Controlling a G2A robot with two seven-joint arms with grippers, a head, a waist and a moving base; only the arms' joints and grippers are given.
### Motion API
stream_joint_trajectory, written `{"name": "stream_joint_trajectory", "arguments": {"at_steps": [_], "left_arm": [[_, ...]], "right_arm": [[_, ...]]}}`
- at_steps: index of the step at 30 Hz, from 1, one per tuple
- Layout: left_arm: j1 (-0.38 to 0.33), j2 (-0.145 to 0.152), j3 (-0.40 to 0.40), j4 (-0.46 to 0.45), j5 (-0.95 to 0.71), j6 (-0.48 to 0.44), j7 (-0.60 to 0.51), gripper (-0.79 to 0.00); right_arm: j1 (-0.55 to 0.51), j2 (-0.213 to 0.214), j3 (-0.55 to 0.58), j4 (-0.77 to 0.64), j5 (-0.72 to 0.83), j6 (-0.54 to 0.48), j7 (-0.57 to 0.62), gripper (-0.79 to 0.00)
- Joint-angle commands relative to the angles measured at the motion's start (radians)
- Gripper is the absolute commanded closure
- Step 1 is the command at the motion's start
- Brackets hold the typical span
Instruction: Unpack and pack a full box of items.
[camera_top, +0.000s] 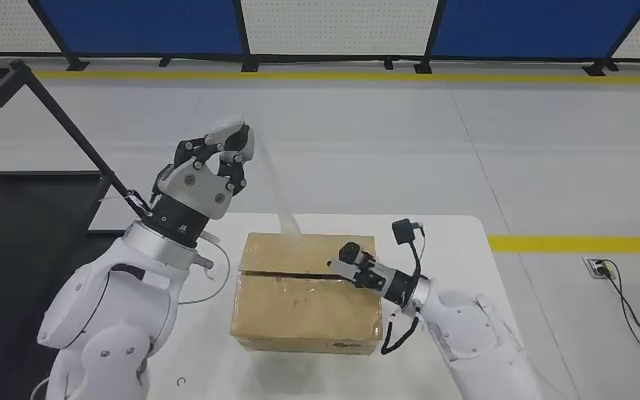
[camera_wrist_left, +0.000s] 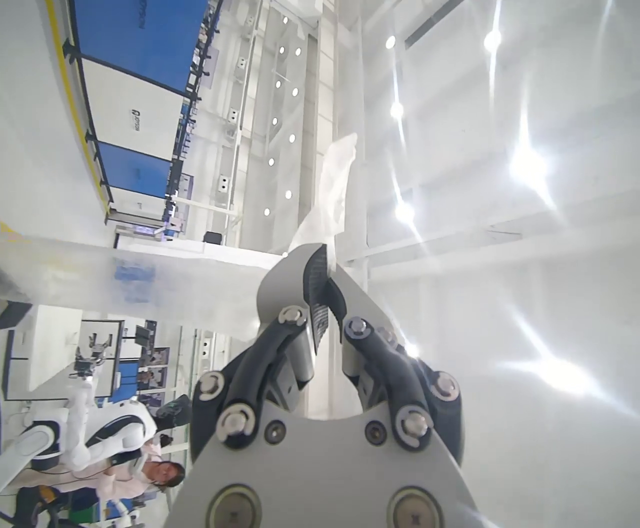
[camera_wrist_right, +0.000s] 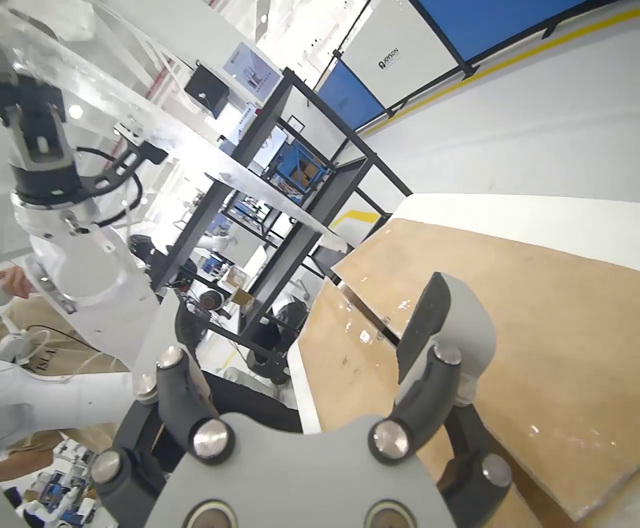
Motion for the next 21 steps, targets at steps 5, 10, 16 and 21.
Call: {"name": "stream_joint_trajectory", "arguments": {"at_steps": [5, 10, 16, 21], "left_arm": [[-0.011, -0.01, 0.014, -0.007, -0.078, -0.014, 0.076, 0.0], [-0.02, -0.017, 0.021, -0.015, -0.141, -0.03, 0.124, 0.0], [-0.03, -0.026, 0.031, -0.023, -0.222, -0.043, 0.185, 0.0], [-0.045, -0.032, 0.044, -0.02, -0.263, -0.053, 0.218, 0.0]], "right_arm": [[0.0, -0.01, -0.05, 0.017, -0.008, -0.014, -0.078, -0.785], [0.018, -0.021, -0.093, 0.076, -0.008, -0.031, -0.144, -0.785], [0.037, -0.032, -0.127, 0.125, -0.034, -0.05, -0.212, -0.785], [0.049, -0.042, -0.157, 0.15, -0.08, -0.059, -0.286, -0.785]]}}
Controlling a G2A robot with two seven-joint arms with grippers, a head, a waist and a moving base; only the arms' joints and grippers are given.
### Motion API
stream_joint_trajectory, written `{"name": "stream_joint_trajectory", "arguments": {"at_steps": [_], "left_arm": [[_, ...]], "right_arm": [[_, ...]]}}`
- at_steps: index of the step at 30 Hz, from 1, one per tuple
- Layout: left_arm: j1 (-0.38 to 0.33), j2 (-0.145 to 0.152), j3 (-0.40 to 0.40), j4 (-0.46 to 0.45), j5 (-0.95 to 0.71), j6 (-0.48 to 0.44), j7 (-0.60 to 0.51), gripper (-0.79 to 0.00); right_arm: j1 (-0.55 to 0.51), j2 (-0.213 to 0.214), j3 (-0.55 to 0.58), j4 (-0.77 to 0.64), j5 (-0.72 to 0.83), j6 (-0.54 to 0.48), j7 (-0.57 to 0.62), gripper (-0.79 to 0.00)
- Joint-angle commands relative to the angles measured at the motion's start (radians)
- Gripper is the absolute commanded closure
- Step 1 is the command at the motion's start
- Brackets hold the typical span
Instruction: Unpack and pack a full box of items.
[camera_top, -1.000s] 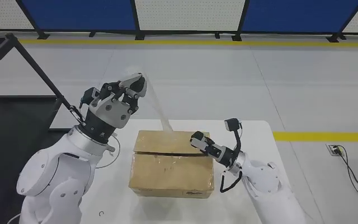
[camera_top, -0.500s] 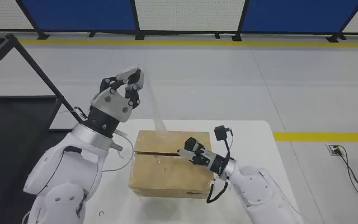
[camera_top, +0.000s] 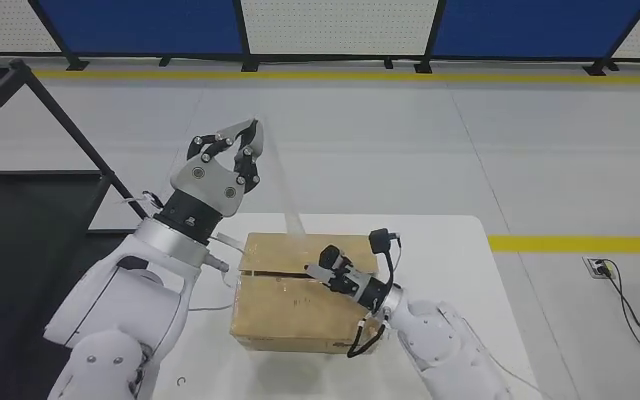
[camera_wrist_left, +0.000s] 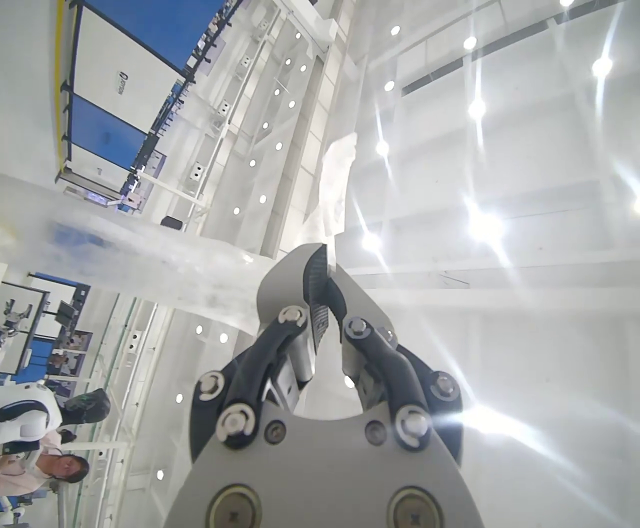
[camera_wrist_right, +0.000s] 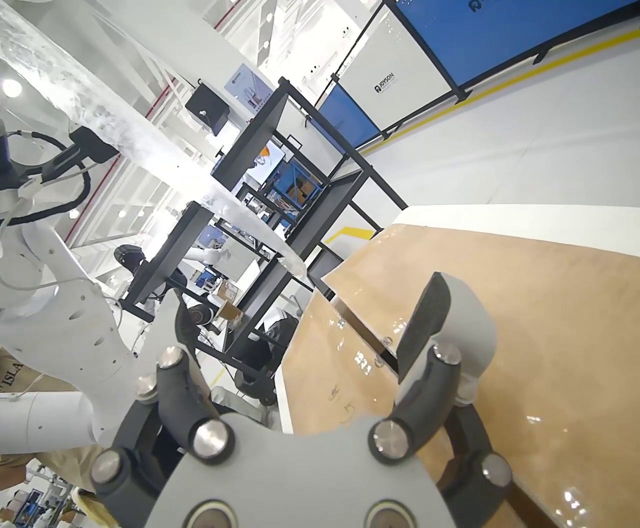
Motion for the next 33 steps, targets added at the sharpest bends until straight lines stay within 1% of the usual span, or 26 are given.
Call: {"name": "stream_joint_trajectory", "arguments": {"at_steps": [1, 2, 3, 4, 5, 7, 8, 10, 11, 12, 13, 14, 15, 20, 24, 27, 30, 33], "left_arm": [[-0.008, -0.002, 0.004, -0.001, -0.01, 0.0, 0.013, 0.0], [-0.011, -0.003, 0.007, 0.0, -0.014, 0.001, 0.017, 0.0], [-0.015, -0.004, 0.008, 0.001, -0.02, 0.0, 0.021, 0.0], [-0.018, -0.005, 0.009, 0.003, -0.022, -0.001, 0.024, 0.0], [-0.021, -0.005, 0.011, 0.004, -0.024, -0.002, 0.027, 0.0], [-0.026, -0.007, 0.013, 0.008, -0.032, -0.004, 0.034, 0.0], [-0.028, -0.008, 0.014, 0.008, -0.033, -0.005, 0.037, 0.0], [-0.03, -0.009, 0.015, 0.011, -0.044, -0.009, 0.041, 0.0], [-0.031, -0.01, 0.014, 0.011, -0.046, -0.01, 0.043, 0.0], [-0.033, -0.01, 0.014, 0.012, -0.046, -0.009, 0.044, 0.0], [-0.033, -0.011, 0.012, 0.015, -0.044, -0.011, 0.046, 0.0], [-0.033, -0.011, 0.01, 0.016, -0.044, -0.013, 0.047, 0.0], [-0.032, -0.011, 0.007, 0.018, -0.041, -0.016, 0.048, 0.0], [-0.017, -0.012, -0.02, 0.024, -0.039, -0.041, 0.052, 0.0], [0.004, -0.011, -0.048, 0.025, -0.044, -0.051, 0.053, 0.0], [0.025, -0.011, -0.071, 0.021, -0.061, -0.058, 0.057, 0.0], [0.046, -0.011, -0.096, 0.017, -0.083, -0.066, 0.062, 0.0], [0.068, -0.011, -0.125, 0.011, -0.126, -0.079, 0.073, 0.0]], "right_arm": [[0.005, -0.004, -0.009, 0.01, -0.017, -0.004, -0.029, -0.785], [0.008, -0.006, -0.013, 0.015, -0.021, -0.014, -0.045, -0.785], [0.011, -0.008, -0.018, 0.022, -0.026, -0.021, -0.058, -0.767], [0.014, -0.01, -0.024, 0.027, -0.029, -0.026, -0.07, -0.714], [0.018, -0.012, -0.029, 0.031, -0.03, -0.034, -0.079, -0.582], [0.026, -0.016, -0.033, 0.044, -0.031, -0.05, -0.097, -0.403], [0.03, -0.018, -0.037, 0.048, -0.03, -0.06, -0.103, -0.363], [0.036, -0.021, -0.042, 0.056, -0.035, -0.067, -0.117, -0.329], [0.039, -0.022, -0.043, 0.059, -0.036, -0.069, -0.123, -0.271], [0.042, -0.023, -0.043, 0.063, -0.039, -0.069, -0.129, -0.231], [0.044, -0.024, -0.044, 0.065, -0.041, -0.072, -0.134, -0.126], [0.045, -0.025, -0.044, 0.067, -0.042, -0.075, -0.138, -0.083], [0.047, -0.025, -0.042, 0.069, -0.044, -0.077, -0.142, 0.0], [0.039, -0.023, -0.024, 0.063, -0.037, -0.095, -0.146, 0.0], [0.025, -0.015, 0.007, 0.038, -0.025, -0.102, -0.119, 0.0], [0.009, -0.005, 0.039, -0.006, -0.02, -0.098, -0.084, 0.0], [-0.001, 0.006, 0.067, -0.058, 0.007, -0.091, 0.001, 0.0], [0.005, 0.022, 0.093, -0.106, 0.042, -0.058, 0.159, 0.0]]}}
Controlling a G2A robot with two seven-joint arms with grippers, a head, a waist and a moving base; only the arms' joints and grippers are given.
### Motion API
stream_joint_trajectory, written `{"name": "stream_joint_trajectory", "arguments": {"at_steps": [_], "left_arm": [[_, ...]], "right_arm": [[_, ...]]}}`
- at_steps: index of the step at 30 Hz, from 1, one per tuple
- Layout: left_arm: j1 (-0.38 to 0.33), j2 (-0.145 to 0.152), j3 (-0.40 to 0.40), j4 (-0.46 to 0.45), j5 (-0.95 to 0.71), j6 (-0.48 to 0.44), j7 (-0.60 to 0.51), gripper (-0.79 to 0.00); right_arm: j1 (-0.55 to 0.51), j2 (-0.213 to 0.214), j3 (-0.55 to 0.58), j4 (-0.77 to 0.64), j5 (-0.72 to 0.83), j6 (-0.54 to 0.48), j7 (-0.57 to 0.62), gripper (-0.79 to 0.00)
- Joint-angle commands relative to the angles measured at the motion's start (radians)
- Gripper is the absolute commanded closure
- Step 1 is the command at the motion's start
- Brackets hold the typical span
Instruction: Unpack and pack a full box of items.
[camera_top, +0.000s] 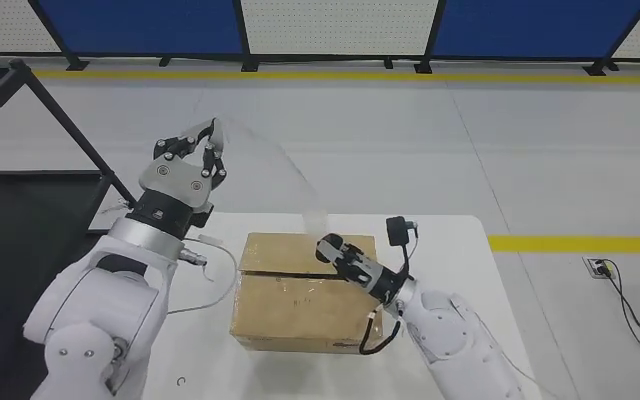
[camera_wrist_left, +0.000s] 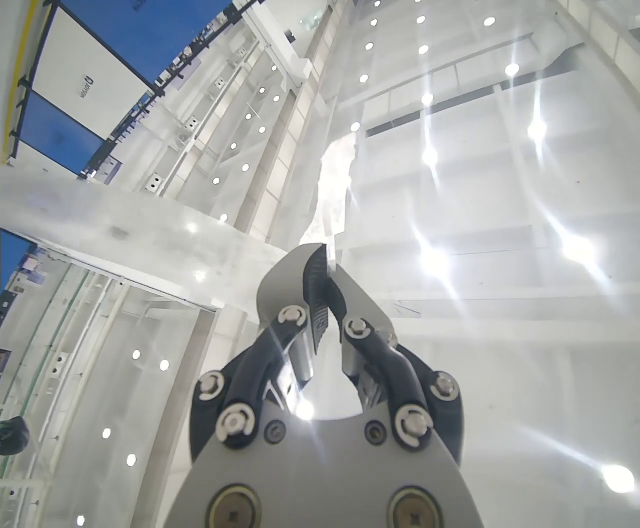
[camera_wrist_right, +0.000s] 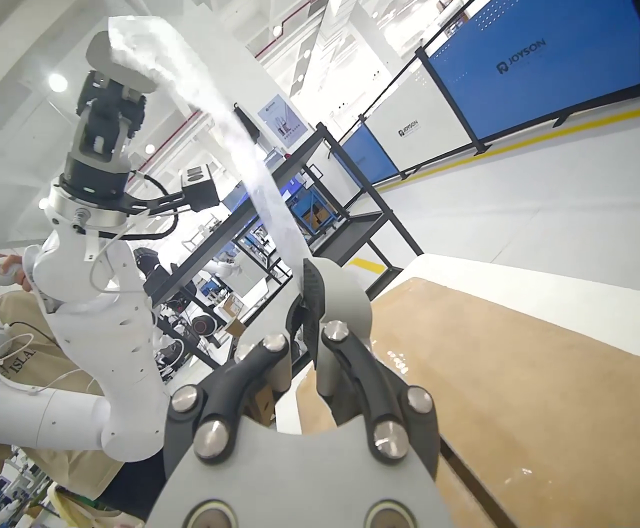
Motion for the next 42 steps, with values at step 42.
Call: {"name": "stream_joint_trajectory", "arguments": {"at_steps": [42], "left_arm": [[0.19, 0.012, -0.195, 0.03, -0.523, -0.092, 0.322, 0.0]], "right_arm": [[0.154, 0.107, 0.148, -0.126, 0.248, 0.565, 0.904, 0.0]]}}
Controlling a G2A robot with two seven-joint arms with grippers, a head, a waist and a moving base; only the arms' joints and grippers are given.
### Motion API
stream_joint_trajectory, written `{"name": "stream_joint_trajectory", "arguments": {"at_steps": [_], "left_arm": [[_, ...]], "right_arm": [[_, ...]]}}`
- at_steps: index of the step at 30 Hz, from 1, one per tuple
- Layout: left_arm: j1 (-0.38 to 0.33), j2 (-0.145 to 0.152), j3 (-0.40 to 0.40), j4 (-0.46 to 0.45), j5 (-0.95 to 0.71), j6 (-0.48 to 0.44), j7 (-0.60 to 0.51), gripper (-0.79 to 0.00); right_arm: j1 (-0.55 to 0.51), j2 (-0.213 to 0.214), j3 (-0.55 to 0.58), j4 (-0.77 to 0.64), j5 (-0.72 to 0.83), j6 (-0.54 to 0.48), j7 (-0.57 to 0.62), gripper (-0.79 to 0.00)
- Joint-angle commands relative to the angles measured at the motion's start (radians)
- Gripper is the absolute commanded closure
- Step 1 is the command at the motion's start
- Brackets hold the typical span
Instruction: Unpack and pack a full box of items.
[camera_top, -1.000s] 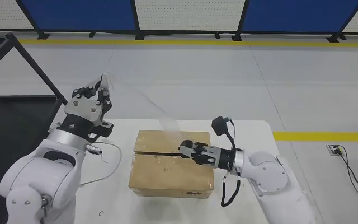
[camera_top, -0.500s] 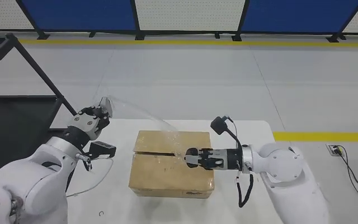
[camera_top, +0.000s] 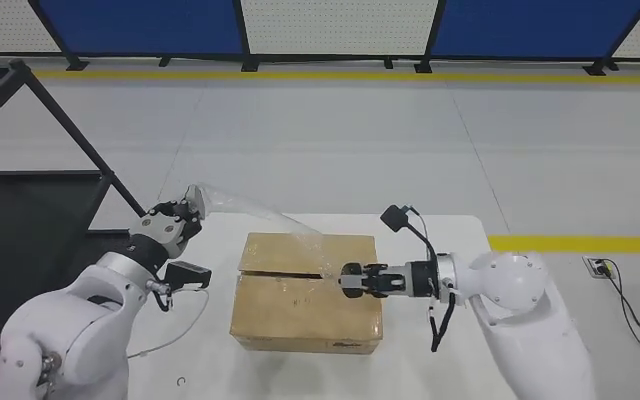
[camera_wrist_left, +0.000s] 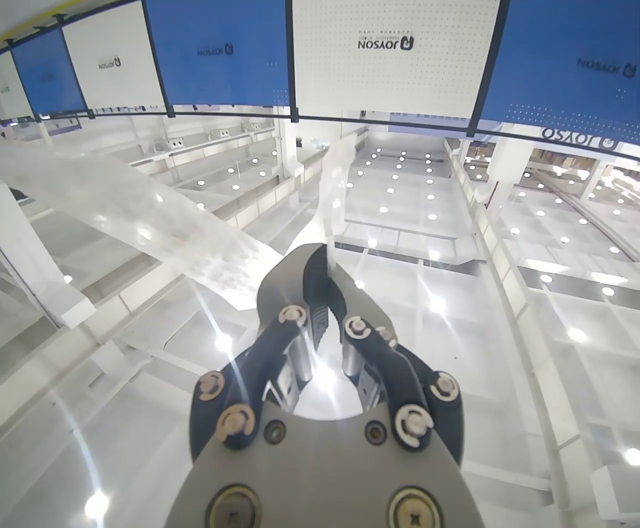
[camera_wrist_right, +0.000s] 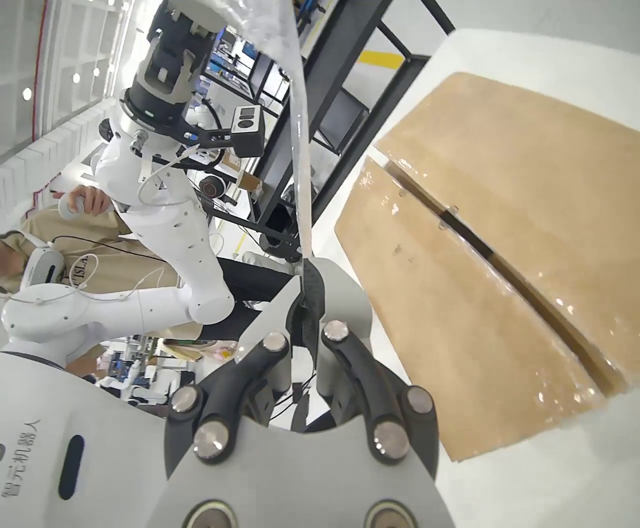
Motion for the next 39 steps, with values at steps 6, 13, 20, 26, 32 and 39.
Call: {"name": "stream_joint_trajectory", "arguments": {"at_steps": [6, 13, 20, 26, 32, 39], "left_arm": [[0.023, 0.008, 0.001, 0.0, -0.014, 0.009, 0.082, 0.0], [0.046, 0.011, 0.011, -0.016, -0.015, 0.02, 0.114, 0.0], [0.046, 0.011, 0.011, -0.016, -0.015, 0.02, 0.114, 0.0], [0.067, 0.012, 0.023, -0.012, 0.003, 0.027, 0.098, 0.0], [0.084, 0.017, 0.048, -0.007, 0.008, 0.016, 0.185, 0.0], [0.078, 0.022, 0.048, -0.009, -0.08, -0.013, 0.293, 0.0]], "right_arm": [[0.098, 0.016, -0.009, 0.126, -0.058, 0.127, 0.072, 0.0], [0.176, 0.027, -0.044, 0.245, -0.099, 0.231, 0.15, 0.0], [0.176, 0.027, -0.044, 0.245, -0.099, 0.231, 0.15, 0.0], [0.164, 0.027, -0.046, 0.24, -0.097, 0.226, 0.127, 0.0], [0.2, 0.034, -0.066, 0.31, -0.076, 0.255, 0.187, 0.0], [0.29, 0.045, -0.161, 0.422, -0.03, 0.289, 0.19, 0.0]]}}
